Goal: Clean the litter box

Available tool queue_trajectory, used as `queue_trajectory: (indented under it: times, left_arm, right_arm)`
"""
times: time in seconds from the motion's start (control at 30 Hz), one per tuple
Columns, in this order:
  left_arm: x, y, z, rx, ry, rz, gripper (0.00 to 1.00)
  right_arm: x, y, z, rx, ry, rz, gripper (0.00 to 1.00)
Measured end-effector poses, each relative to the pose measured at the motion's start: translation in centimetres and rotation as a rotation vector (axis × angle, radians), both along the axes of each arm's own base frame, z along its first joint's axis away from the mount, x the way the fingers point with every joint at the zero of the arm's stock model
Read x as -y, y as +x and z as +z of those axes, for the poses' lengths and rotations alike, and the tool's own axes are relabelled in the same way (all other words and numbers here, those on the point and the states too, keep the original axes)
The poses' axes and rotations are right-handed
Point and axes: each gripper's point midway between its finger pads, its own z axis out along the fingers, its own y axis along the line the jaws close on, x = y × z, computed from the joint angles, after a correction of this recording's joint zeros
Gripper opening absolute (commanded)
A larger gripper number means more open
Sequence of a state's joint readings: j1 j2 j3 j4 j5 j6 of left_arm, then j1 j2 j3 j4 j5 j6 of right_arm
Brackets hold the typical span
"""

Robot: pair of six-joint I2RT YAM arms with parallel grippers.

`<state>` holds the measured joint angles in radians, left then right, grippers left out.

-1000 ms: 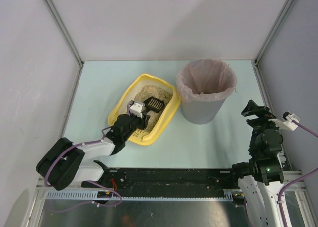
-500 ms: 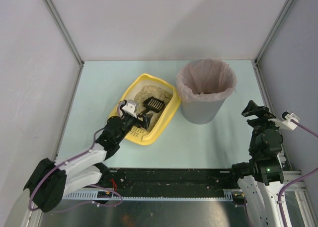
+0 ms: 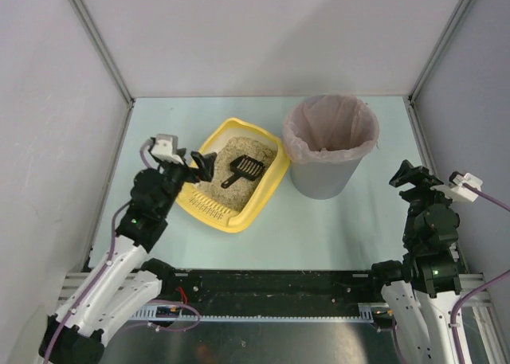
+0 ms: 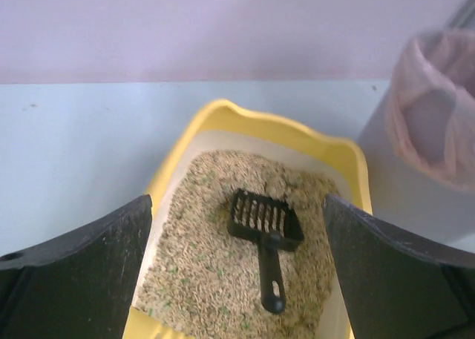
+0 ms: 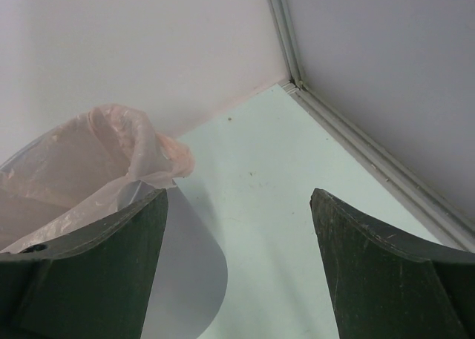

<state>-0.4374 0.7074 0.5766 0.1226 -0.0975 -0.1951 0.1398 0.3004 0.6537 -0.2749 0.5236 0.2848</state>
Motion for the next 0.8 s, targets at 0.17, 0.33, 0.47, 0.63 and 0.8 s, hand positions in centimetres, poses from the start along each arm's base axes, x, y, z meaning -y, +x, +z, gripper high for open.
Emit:
queue_trajectory:
  times: [0.17, 0.33, 0.47, 0.63, 0.8]
  left_arm:
    - [-3.6, 1.1, 3.0, -0.056, -0.046, 0.108, 1.00]
    - [-4.6, -0.2, 4.4, -0.063, -0.062, 0.125, 1.00]
    - [-5.4, -1.8, 5.6, -0.024, -0.070, 0.141, 1.00]
    - [-6.1, -2.9, 6.9, 0.026, -0.077, 0.162, 1.00]
    - [-6.2, -2.8, 6.6, 0.019, -0.067, 0.168, 1.00]
  right_arm:
    - [-0.5, -0.3, 1.2, 0.002, -0.051, 0.038, 0.83]
    - [-1.1, -0.5, 2.0, 0.014, -0.079, 0.081, 0.83]
    - [-1.4, -0.5, 1.9, 0.013, -0.087, 0.098, 0.83]
    - [-1.5, -0.6, 2.0, 0.018, -0.088, 0.105, 0.83]
    - [-1.4, -0.7, 2.1, 0.020, -0.088, 0.102, 0.83]
